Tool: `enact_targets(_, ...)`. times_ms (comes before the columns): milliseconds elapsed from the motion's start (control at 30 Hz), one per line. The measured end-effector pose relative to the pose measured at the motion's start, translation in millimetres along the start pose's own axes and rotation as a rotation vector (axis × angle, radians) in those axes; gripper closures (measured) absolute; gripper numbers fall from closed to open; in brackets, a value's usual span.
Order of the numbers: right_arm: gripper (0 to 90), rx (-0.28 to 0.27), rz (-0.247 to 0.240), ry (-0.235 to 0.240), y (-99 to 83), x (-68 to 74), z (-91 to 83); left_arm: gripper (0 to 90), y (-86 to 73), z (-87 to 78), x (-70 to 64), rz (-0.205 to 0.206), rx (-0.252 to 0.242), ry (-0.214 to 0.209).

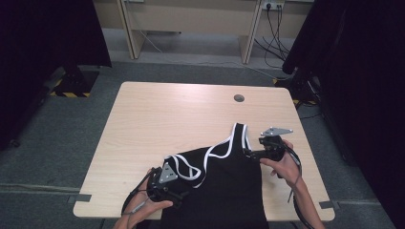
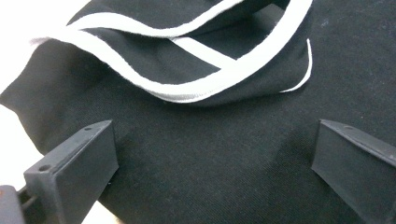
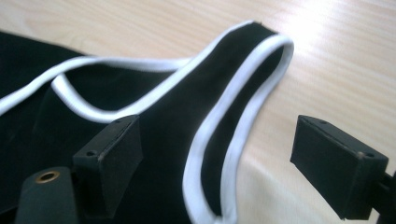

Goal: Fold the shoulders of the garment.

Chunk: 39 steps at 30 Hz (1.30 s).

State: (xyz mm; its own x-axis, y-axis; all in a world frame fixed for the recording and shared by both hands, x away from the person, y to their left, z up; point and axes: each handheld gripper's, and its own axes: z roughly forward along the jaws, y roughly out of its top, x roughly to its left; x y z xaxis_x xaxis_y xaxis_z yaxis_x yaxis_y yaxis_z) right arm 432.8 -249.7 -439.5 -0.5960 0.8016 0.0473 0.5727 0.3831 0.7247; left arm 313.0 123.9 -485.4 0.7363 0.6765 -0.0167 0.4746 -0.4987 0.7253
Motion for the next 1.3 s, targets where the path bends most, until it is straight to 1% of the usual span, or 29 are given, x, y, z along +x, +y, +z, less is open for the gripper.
enact_targets(33,17.0,0.005,0.000,0.001,3.1,-0.7,4.1,0.0,0.0,0.0,0.1,0.000,0.000,-0.001)
enact_targets(67,17.3,0.022,-0.002,0.004,6.4,-1.6,9.6,0.0,0.0,0.0,0.0,0.000,0.000,0.000)
enact_targets(133,17.5,0.042,-0.002,-0.006,11.0,-3.2,17.7,0.0,0.0,0.0,0.0,0.000,0.000,0.000)
enact_targets(300,17.7,0.049,0.010,-0.022,21.3,-10.7,31.4,0.0,0.0,0.0,0.0,0.000,0.000,0.000)
enact_targets(433,17.7,0.064,0.017,-0.026,27.3,-16.6,40.6,0.0,0.0,0.0,0.0,0.000,0.000,0.000)
enact_targets(567,17.6,0.058,0.034,-0.024,30.8,-21.7,50.9,0.0,0.0,0.1,0.0,0.000,0.000,0.000)
enact_targets(600,17.7,0.065,0.032,-0.029,31.1,-22.8,54.7,0.0,0.0,0.1,0.0,0.000,0.000,0.000)
enact_targets(633,18.6,0.076,0.033,-0.046,31.3,-24.4,59.8,0.0,0.0,0.1,0.0,0.000,0.000,0.000)
enact_targets(667,18.6,0.076,0.033,-0.046,31.3,-24.4,59.8,0.0,0.0,0.1,0.0,0.000,0.000,0.000)
enact_targets(700,19.8,0.083,0.036,-0.050,31.1,-25.4,63.4,0.0,0.0,0.1,0.0,0.000,0.000,0.000)
enact_targets(733,25.6,0.086,0.044,-0.038,29.7,-27.3,70.0,0.0,0.0,0.1,0.0,-0.001,0.000,0.000)
enact_targets(767,29.1,0.077,0.023,-0.041,28.7,-27.6,72.4,0.0,0.0,0.1,0.0,-0.001,0.000,0.000)
enact_targets(800,34.6,0.065,-0.012,-0.046,28.3,-27.7,73.6,0.0,0.0,0.1,0.0,-0.001,0.000,0.000)
enact_targets(833,34.6,0.065,-0.012,-0.046,28.3,-27.7,73.6,0.0,0.0,0.1,-0.1,0.000,0.000,0.001)
enact_targets(867,52.6,0.040,-0.035,-0.017,27.8,-28.5,73.2,0.0,0.0,0.1,-0.1,0.000,0.000,0.001)
enact_targets(900,61.6,0.036,-0.044,-0.006,27.5,-28.4,72.3,0.0,0.0,0.1,0.0,0.000,0.000,0.001)
enact_targets(933,61.6,0.036,-0.044,-0.006,27.5,-28.4,72.3,0.0,0.0,0.1,-0.1,0.000,0.000,0.001)
enact_targets(967,69.7,0.040,-0.053,0.011,27.4,-27.7,71.1,0.0,0.0,0.1,-0.1,0.000,-0.001,0.001)
enact_targets(1000,78.0,0.048,-0.073,0.033,27.5,-26.0,69.1,0.0,0.0,0.1,-0.1,0.000,-0.001,0.001)
enact_targets(1033,78.0,0.048,-0.073,0.033,27.5,-26.0,69.1,0.0,0.0,0.1,-0.1,0.000,-0.001,0.001)
enact_targets(1067,83.4,0.035,-0.071,0.067,27.7,-24.5,65.2,0.0,0.0,0.1,-0.1,-0.001,-0.001,0.001)
enact_targets(1100,84.3,0.012,-0.079,0.089,28.3,-23.1,61.6,0.0,0.0,0.1,-0.1,-0.001,-0.001,0.001)
enact_targets(1167,84.9,-0.026,-0.105,0.116,30.8,-17.2,50.2,0.0,0.0,0.1,-0.1,0.000,0.000,0.001)
enact_targets(1233,85.0,-0.063,-0.142,0.126,33.6,-8.5,35.5,0.0,0.0,0.1,-0.1,-0.001,0.000,0.002)
enact_targets(1267,85.0,-0.063,-0.142,0.126,33.6,-8.5,35.5,0.0,0.0,0.1,-0.1,-0.001,0.000,0.002)
enact_targets(1300,85.0,-0.105,-0.170,0.145,32.8,2.4,21.0,0.0,0.0,0.1,-0.1,0.000,0.000,0.002)
